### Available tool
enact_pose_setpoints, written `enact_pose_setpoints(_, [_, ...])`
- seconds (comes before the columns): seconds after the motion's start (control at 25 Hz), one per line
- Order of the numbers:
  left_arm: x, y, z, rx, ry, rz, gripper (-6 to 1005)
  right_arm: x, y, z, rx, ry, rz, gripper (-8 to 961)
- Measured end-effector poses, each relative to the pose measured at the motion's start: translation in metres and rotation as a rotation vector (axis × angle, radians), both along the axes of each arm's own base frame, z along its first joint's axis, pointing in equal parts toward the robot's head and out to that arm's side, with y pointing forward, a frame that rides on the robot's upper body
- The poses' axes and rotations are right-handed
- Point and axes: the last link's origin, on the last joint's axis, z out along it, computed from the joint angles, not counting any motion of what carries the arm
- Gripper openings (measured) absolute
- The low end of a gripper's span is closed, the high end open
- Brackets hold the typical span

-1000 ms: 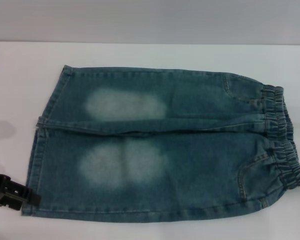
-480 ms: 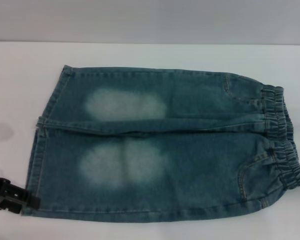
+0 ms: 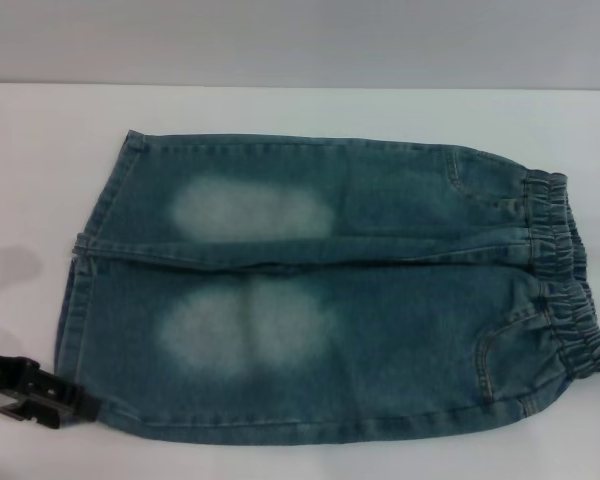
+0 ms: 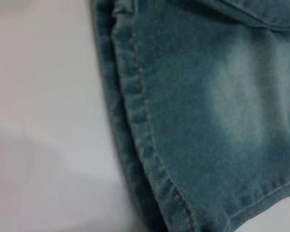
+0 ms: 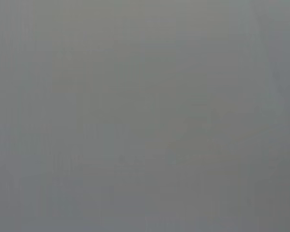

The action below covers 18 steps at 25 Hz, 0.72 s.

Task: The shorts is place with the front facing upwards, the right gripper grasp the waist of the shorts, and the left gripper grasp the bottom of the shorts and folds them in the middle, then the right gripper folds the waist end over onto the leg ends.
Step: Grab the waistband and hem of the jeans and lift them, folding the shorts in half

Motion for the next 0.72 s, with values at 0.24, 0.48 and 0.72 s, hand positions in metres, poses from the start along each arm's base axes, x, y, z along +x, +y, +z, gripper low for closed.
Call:
enact_pose_setpoints(0.24, [0.004, 0.002, -0.002, -0.002, -0.015, -0.010, 698, 0.000, 0.000, 0.001, 0.001, -0.002, -0.001, 677])
enact_pose_setpoints(0.48, [0.013, 0.011, 0.000, 0.030, -0.048, -0.031, 696, 0.001, -0.001, 0.001, 0.000, -0.002, -0.004, 675])
enact_pose_setpoints(0.72, [0.020, 0.016, -0.005, 0.023, -0.059, -0.067, 694, 0.002, -0.001, 0.001, -0.001, -0.002, -0.007, 673])
